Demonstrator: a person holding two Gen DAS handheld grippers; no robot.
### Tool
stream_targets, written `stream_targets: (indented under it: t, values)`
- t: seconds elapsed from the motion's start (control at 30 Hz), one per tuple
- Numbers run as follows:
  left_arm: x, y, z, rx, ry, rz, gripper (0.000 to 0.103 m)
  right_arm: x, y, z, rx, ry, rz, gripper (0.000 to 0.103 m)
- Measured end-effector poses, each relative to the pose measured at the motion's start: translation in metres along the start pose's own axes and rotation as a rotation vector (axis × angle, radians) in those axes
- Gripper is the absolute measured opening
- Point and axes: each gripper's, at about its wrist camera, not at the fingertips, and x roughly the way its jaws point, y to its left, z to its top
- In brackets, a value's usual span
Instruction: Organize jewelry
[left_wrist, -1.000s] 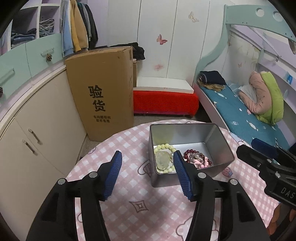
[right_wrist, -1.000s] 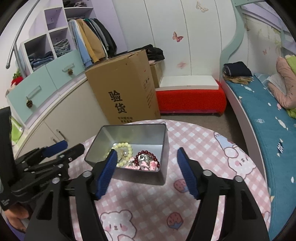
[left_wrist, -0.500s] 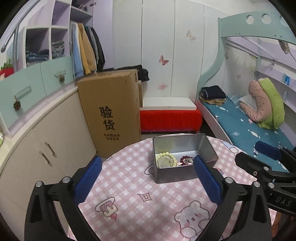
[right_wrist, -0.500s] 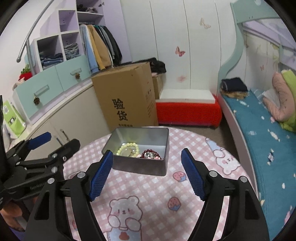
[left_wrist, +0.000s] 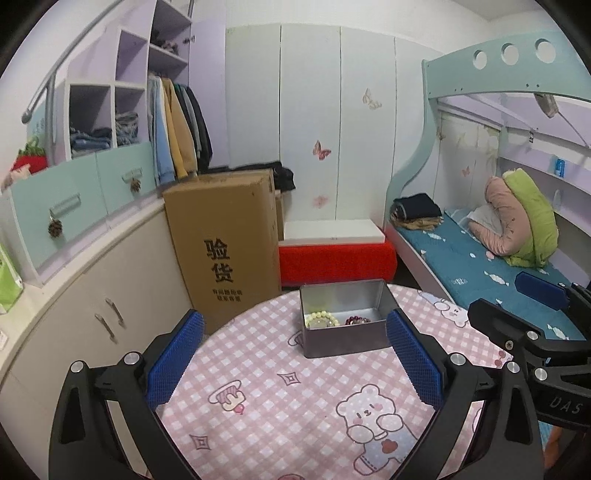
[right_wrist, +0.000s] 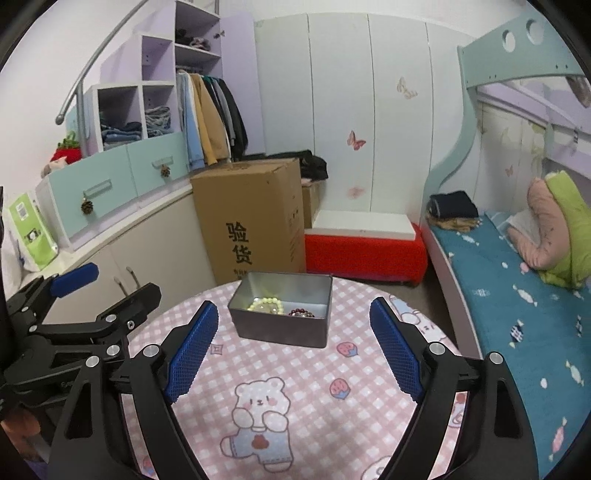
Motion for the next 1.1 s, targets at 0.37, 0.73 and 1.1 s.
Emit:
stream_targets:
  t: [0.37, 0.73, 1.1]
  values:
    - [-0.066, -0.006, 0.003, 0.004, -0.146, 0.012, 0.096, -0.069, 0.012, 0.003, -0.032, -0.122, -0.035, 0.085]
    - [-0.106, -0.012, 0.001, 0.000, -0.249, 0.011, 0.096, -0.108, 0.022, 0.005, -0.041, -0.196, -0.042, 0.086]
    - [-0.120, -0.016, 0.002, -0.002, -0.298, 0.011, 0.096, -0.122, 0.022, 0.003, -0.039, -0.232, -0.053, 0.089]
